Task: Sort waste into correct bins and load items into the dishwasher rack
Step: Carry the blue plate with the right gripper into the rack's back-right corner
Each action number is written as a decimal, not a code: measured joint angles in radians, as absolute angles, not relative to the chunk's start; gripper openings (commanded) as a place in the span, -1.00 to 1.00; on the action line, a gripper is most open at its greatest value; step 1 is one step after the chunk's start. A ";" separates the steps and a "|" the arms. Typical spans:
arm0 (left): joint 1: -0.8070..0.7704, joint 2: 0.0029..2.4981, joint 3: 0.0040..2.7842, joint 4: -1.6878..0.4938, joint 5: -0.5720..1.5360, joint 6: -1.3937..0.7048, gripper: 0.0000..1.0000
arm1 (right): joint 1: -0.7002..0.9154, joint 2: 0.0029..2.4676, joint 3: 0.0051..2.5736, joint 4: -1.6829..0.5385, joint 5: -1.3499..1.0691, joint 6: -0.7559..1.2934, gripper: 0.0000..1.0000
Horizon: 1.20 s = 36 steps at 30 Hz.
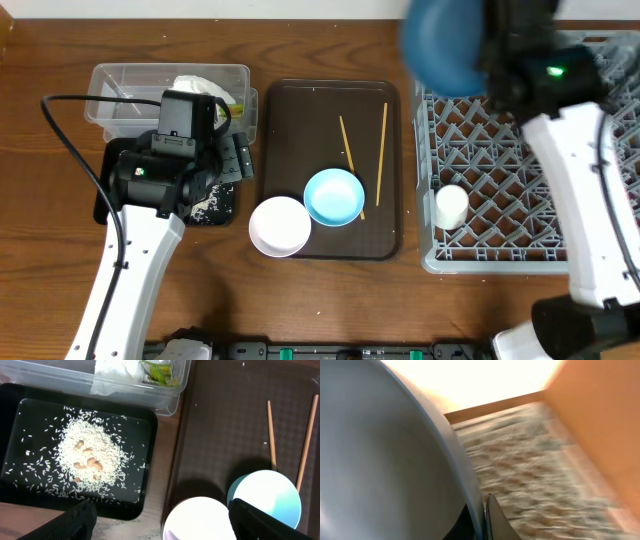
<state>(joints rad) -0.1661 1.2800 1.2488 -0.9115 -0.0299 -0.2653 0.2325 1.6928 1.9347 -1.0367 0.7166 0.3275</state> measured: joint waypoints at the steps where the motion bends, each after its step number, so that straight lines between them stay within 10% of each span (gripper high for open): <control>1: -0.166 1.280 1.249 -0.912 -0.030 -0.265 0.75 | 0.216 1.689 1.935 -1.041 0.767 0.300 -0.97; 36: -0.166 1.280 1.249 -0.911 -0.030 -0.265 0.79 | -0.284 2.004 1.932 -0.352 0.895 -0.801 -0.98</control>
<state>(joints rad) -0.1661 1.2800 1.2488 -0.9112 -0.0299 -0.2653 -0.2844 2.0037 1.9324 -0.3519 0.8948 -0.8005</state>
